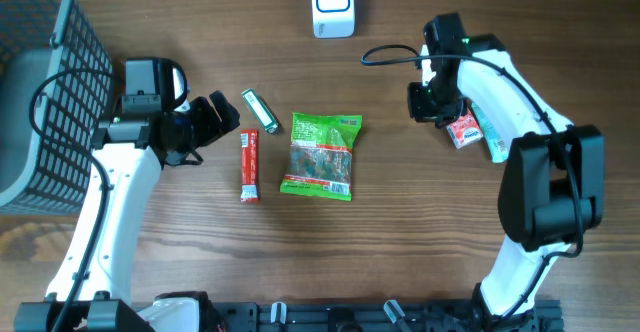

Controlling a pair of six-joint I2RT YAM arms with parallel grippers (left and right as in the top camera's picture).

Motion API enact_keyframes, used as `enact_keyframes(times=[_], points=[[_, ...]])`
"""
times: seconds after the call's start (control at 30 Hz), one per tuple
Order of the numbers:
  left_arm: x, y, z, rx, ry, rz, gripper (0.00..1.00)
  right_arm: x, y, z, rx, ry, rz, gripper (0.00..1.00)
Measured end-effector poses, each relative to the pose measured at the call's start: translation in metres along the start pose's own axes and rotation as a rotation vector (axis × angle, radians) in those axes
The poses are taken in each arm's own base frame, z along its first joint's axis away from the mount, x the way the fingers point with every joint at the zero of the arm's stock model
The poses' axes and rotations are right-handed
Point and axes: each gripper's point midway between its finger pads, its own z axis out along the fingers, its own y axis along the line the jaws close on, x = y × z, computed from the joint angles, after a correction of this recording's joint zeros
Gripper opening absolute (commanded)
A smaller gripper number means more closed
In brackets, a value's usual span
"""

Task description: Scan the item barcode

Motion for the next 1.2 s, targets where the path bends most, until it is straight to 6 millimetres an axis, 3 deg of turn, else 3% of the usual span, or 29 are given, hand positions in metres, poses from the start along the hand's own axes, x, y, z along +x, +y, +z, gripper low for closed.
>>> enact_keyframes(times=[0.07, 0.13, 0.3, 0.4, 0.43, 0.5, 0.53, 0.63, 0.73, 0.83, 0.93, 1.0, 1.03, 1.2], points=[[0.0, 0.0, 0.0, 0.0, 0.001, 0.0, 1.0, 0.002, -0.004, 0.015, 0.012, -0.02, -0.001, 0.28], [0.0, 0.0, 0.0, -0.001, 0.001, 0.0, 1.0, 0.011, -0.025, 0.028, 0.127, -0.015, 0.001, 0.3], [0.0, 0.0, 0.0, 0.0, 0.001, 0.0, 1.0, 0.005, -0.066, 0.021, 0.297, -0.054, 0.074, 0.31], [0.0, 0.0, 0.0, -0.001, 0.001, 0.0, 1.0, 0.01, -0.076, 0.02, 0.306, -0.031, 0.095, 0.46], [0.0, 0.0, 0.0, -0.001, 0.001, 0.0, 1.0, 0.012, -0.07, 0.021, 0.269, -0.015, 0.066, 0.5], [0.0, 0.0, 0.0, 0.0, 0.001, 0.0, 1.0, 0.008, -0.034, 0.023, 0.093, -0.014, -0.021, 0.59], [0.0, 0.0, 0.0, 0.0, 0.001, 0.0, 1.0, 0.001, -0.008, 0.019, -0.025, -0.043, -0.085, 0.63], [0.0, 0.0, 0.0, 0.0, 0.001, 0.0, 1.0, -0.01, 0.098, -0.014, -0.361, -0.186, -0.419, 0.7], [0.0, 0.0, 0.0, 0.0, 0.0, 0.0, 1.0, 0.005, 0.172, -0.022, -0.417, -0.265, -0.731, 0.79], [0.0, 0.0, 0.0, 0.0, 0.001, 0.0, 1.0, 0.013, 0.214, -0.02, -0.331, -0.347, -0.964, 0.84], [0.0, 0.0, 0.0, 0.0, 0.001, 0.0, 1.0, 0.007, 0.216, -0.007, -0.253, -0.368, -1.014, 0.86], [0.0, 0.0, 0.0, 0.0, 0.001, 0.0, 1.0, 0.005, 0.207, 0.014, -0.215, -0.333, -1.01, 0.87], [0.0, 0.0, 0.0, 0.0, 0.001, 0.0, 1.0, 0.003, 0.203, 0.02, -0.204, -0.33, -1.004, 0.81], [0.0, 0.0, 0.0, 0.0, 0.001, 0.0, 1.0, 0.013, 0.163, 0.041, -0.081, -0.197, -0.91, 0.72]])
